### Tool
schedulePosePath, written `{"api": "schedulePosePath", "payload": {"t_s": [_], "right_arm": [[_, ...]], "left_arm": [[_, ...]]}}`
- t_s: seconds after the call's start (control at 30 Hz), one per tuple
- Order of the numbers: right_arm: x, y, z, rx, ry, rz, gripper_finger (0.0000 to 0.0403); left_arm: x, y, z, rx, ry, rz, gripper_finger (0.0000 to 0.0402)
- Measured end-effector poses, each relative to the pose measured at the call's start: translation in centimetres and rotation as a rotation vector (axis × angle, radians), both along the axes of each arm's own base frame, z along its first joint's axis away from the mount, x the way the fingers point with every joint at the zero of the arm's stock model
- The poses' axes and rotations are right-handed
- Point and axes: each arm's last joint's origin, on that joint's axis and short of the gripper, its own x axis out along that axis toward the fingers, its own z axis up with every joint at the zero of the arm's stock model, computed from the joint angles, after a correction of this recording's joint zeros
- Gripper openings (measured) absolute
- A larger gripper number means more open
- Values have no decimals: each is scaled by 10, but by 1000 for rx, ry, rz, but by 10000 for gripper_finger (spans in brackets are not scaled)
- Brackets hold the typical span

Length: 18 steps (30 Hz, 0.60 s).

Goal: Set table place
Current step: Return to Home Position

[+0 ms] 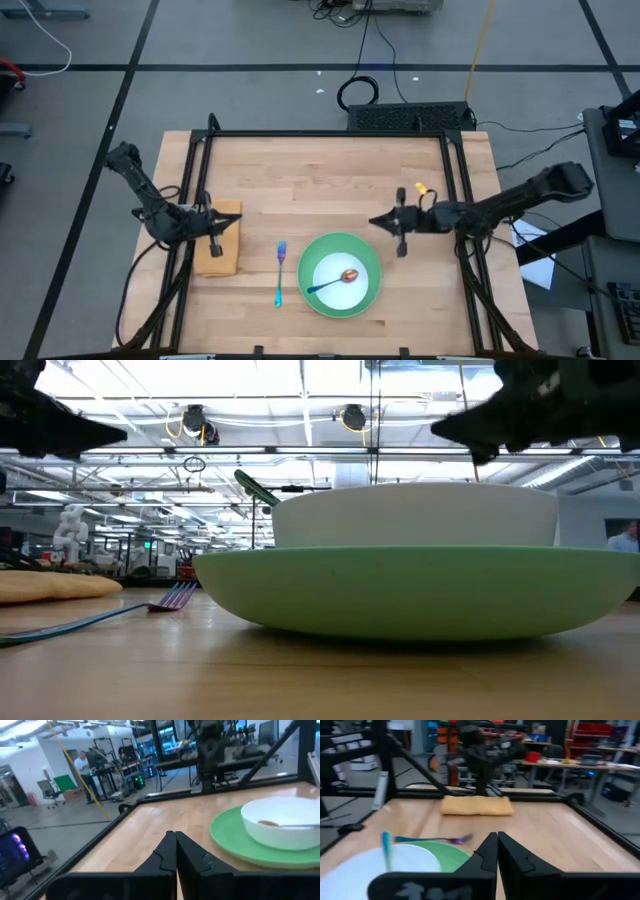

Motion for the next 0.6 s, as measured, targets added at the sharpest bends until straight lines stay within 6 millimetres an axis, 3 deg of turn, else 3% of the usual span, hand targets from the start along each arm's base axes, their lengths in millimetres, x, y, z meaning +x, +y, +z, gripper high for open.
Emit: {"api": "schedulePosePath", "payload": {"t_s": [0.13,0.3,0.6], "right_arm": [[-16,-22,-9,20,41,-84,0],[-23,-41,-11,65,7,-22,0],[-43,-52,-13,96,-105,-24,0]], "left_arm": [[0,1,8,11,-40,13,1],[2,5,13,40,-67,45,1],[3,10,16,27,-79,134,1]]}}
